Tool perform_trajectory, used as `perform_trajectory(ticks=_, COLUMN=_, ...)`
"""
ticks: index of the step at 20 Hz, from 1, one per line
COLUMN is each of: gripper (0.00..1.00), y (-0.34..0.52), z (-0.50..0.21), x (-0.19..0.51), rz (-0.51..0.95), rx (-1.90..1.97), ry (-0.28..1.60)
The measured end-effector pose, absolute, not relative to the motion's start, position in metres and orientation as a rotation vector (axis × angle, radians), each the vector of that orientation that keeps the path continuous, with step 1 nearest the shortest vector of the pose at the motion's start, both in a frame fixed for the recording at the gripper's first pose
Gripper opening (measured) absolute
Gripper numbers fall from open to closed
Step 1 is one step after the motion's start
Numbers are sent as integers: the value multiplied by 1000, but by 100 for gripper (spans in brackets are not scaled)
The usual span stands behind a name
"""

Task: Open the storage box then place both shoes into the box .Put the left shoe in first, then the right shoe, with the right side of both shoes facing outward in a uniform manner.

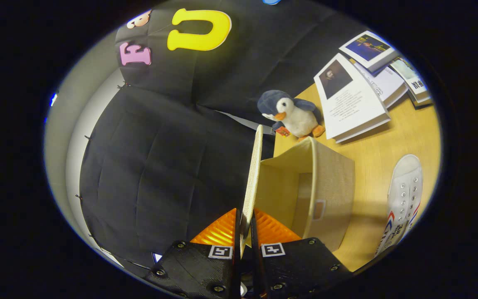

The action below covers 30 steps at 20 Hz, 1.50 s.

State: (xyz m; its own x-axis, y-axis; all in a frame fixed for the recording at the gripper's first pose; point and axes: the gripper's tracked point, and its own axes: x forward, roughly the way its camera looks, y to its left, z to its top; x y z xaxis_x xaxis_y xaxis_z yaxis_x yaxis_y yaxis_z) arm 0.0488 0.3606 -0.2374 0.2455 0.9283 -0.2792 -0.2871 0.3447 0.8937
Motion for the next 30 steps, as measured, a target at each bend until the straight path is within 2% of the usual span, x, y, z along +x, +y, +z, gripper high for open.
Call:
perform_trajectory(ticks=10, gripper=13, y=472, z=-169, x=30, rz=1061, rx=558, ry=866)
perform_trajectory(ticks=15, gripper=14, y=544, z=-172, x=20, rz=1046, rx=439, ry=866)
perform_trajectory(ticks=18, gripper=18, y=581, z=-184, x=14, rz=1020, rx=386, ry=894)
perform_trajectory(ticks=22, gripper=83, y=592, z=-193, x=12, rz=996, rx=302, ry=886)
perform_trajectory(ticks=23, gripper=90, y=590, z=-194, x=12, rz=998, rx=285, ry=886)
perform_trajectory(ticks=24, gripper=96, y=587, z=-197, x=12, rz=998, rx=264, ry=888)
perform_trajectory(ticks=30, gripper=96, y=535, z=-196, x=17, rz=960, rx=218, ry=895)
